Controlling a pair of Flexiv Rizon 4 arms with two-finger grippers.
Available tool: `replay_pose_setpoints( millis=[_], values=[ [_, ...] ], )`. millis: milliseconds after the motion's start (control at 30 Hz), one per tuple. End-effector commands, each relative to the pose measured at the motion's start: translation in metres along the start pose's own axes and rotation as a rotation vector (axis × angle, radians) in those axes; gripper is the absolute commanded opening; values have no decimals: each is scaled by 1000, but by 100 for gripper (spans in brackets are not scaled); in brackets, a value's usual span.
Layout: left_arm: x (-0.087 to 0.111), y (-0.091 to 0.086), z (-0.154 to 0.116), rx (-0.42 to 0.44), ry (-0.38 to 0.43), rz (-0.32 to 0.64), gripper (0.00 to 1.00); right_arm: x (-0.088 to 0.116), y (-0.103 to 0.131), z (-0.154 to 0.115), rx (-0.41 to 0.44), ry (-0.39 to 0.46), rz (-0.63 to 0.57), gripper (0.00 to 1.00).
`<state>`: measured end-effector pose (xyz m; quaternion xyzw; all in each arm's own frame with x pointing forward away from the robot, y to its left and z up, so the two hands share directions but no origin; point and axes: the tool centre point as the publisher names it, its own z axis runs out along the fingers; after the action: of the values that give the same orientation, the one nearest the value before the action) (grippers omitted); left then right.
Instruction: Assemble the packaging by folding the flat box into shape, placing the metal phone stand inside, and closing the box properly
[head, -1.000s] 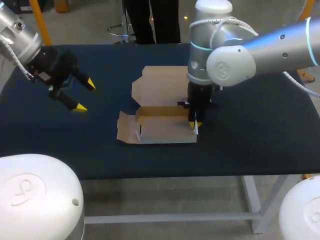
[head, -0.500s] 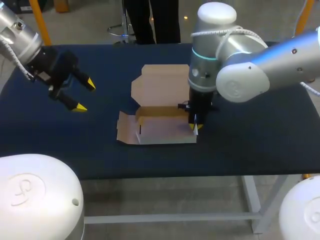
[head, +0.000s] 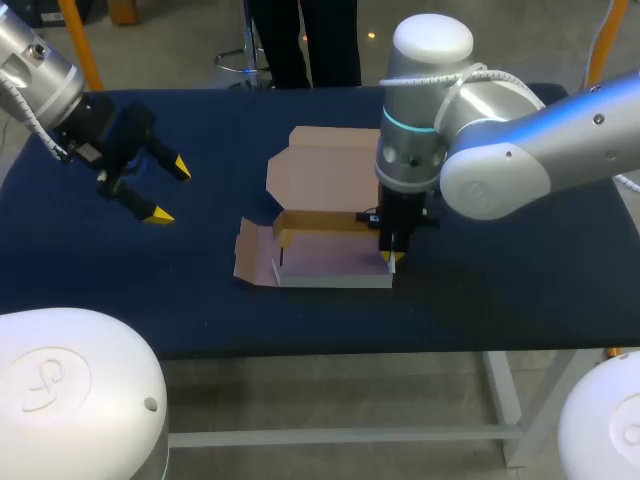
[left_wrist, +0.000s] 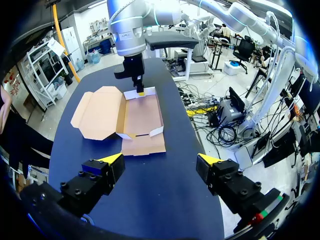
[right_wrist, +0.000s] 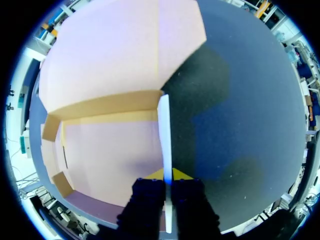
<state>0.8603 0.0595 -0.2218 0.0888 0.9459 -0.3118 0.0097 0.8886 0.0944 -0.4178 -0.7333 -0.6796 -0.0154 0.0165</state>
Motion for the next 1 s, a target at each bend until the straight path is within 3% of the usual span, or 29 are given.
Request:
replay_pose_setpoints(
  millis=[33, 267, 700, 1000],
  values=[
    [0, 0, -1, -3, 2, -1, 100, 3, 2, 2, 8, -11, -1, 2],
    [0, 0, -1, -3, 2, -1, 100, 4, 3, 2, 13, -43, -26, 0],
    [0, 0, -1, -3, 2, -1, 100, 3, 2, -3, -9, -295, -16, 0],
    [0, 0, -1, -3, 2, -1, 100, -3, -1, -1, -21, -352, 10, 0]
  ],
)
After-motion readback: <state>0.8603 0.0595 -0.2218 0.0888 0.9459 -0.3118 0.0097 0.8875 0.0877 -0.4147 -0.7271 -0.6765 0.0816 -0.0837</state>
